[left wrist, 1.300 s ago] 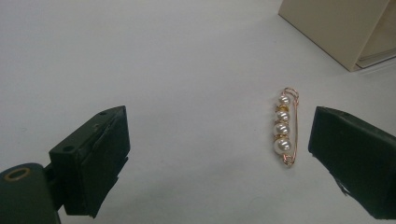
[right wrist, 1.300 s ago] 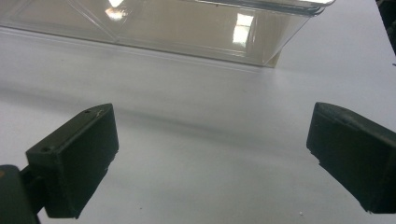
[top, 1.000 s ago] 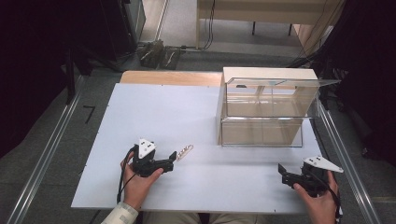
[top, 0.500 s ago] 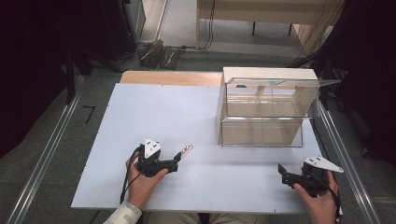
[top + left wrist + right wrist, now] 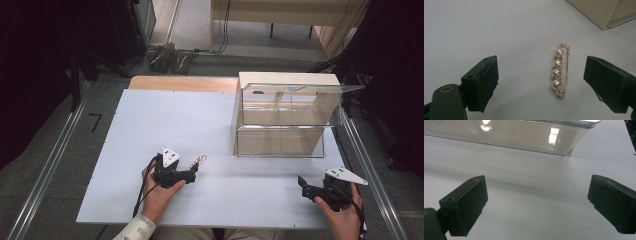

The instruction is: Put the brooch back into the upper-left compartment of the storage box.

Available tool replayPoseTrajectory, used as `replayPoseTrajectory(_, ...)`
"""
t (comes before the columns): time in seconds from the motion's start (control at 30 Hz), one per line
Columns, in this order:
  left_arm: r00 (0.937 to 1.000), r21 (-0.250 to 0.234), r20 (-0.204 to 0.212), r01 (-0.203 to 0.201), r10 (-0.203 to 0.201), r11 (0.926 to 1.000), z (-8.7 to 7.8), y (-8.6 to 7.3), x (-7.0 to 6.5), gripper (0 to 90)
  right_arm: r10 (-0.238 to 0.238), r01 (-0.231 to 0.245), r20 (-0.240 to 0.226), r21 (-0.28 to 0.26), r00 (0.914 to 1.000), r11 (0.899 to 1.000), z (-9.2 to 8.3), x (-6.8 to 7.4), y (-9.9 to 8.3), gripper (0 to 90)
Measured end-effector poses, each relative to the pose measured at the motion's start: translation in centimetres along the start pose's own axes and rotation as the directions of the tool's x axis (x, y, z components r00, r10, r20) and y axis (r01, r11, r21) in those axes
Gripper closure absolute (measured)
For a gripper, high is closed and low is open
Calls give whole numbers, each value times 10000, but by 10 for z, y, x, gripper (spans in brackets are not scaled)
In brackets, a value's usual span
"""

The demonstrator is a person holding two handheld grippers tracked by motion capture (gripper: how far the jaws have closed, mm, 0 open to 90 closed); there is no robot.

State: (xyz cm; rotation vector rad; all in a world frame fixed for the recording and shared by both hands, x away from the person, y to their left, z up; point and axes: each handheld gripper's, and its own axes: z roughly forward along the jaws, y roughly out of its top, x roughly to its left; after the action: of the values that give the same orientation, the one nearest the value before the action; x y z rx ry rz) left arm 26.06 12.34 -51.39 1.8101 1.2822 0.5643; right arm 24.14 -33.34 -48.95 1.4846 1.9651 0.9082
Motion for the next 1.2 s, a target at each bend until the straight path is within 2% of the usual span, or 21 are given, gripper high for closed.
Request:
replayPoseTrajectory(0.3, 9994, 226, -90, -324, 326, 9992, 5, 2, -7, 212, -17, 17, 0, 3, 10000, 10000, 0, 0, 0, 13)
replayPoseTrajectory(0.57, 9982, 475, -208, -558, 568, 9973, 10, 3, -13, 328, -35, 35, 5, -13, 10000, 10000, 0, 0, 0, 16)
replayPoseTrajectory(0.83, 9964, 797, -58, -835, 842, 9933, 14, 5, -16, 433, -11, 11, 10, 48, 10000, 10000, 0, 0, 0, 18)
replayPoseTrajectory(1.2, 9951, 918, -20, -986, 992, 9909, 16, 5, -18, 516, -41, 41, 10, 38, 10000, 10000, 0, 1, 0, 20)
